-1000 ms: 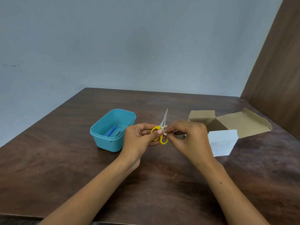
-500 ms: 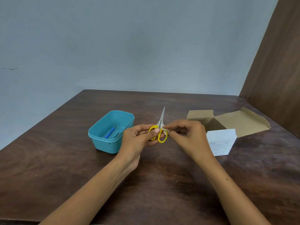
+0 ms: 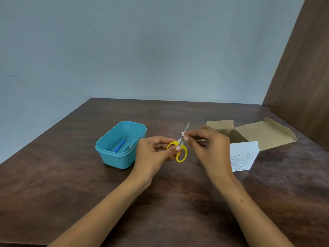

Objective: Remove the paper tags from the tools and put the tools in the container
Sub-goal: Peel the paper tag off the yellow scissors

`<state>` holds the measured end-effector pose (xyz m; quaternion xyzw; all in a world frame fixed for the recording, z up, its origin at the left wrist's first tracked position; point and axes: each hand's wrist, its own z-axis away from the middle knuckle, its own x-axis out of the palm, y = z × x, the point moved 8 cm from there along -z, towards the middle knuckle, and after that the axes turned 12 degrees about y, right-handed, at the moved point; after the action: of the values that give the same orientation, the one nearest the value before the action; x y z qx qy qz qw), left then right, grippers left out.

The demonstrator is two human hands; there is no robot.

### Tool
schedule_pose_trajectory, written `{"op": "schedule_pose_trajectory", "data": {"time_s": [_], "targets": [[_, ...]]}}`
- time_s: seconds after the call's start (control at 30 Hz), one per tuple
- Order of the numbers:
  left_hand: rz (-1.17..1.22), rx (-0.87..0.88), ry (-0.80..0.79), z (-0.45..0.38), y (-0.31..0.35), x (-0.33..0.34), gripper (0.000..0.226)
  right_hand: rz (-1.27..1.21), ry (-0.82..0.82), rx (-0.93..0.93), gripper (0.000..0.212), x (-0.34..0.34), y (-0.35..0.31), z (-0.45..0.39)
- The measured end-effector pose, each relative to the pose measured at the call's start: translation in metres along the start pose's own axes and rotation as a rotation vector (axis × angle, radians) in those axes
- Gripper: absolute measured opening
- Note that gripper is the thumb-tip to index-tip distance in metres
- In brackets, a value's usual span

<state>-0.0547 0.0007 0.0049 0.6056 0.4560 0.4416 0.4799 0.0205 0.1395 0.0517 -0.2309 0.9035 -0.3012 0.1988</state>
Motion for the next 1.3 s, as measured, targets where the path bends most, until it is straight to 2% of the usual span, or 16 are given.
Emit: {"op": "schedule_pose_trajectory", "data": {"time_s": [0.1,0.17,0.23,0.33,0.5,0.57,0.73,0.9,1.13,1.3], "targets": [[-0.020,0.052,0.020,-0.002,0.002,-0.004,0.018,0.142,-0.077,-0.168,0.015,0.014,-0.005,0.006],[-0.027,0.049,0.016,-0.003,0.001,-0.005,0.018,0.188,-0.127,-0.199,0.017,0.019,-0.004,0.008],[-0.041,0.055,0.002,-0.001,0.002,-0.004,0.019,0.185,-0.098,-0.229,0.015,0.016,-0.006,0.006],[-0.054,0.067,0.001,0.001,0.003,-0.001,0.020,0.198,-0.042,-0.228,0.014,0.012,-0.007,0.004],[-0.043,0.061,0.032,0.001,0.002,-0.006,0.022,0.179,-0.202,-0.215,0.013,0.024,-0.006,0.009],[-0.038,0.055,0.030,0.001,0.002,-0.006,0.023,0.175,-0.220,-0.208,0.010,0.024,-0.004,0.006],[-0.032,0.062,0.021,0.001,0.003,-0.002,0.022,0.184,-0.066,-0.191,0.015,0.013,-0.003,0.002],[0.011,0.060,0.051,-0.001,0.005,-0.009,0.024,0.212,-0.160,-0.260,0.023,0.023,-0.017,0.010],[0.056,0.013,0.073,-0.003,0.001,-0.011,0.021,0.198,-0.244,-0.269,0.016,0.025,-0.010,0.010],[0.033,0.004,0.081,-0.002,0.000,-0.012,0.017,0.211,-0.336,-0.368,0.011,0.033,-0.019,0.017]]}}
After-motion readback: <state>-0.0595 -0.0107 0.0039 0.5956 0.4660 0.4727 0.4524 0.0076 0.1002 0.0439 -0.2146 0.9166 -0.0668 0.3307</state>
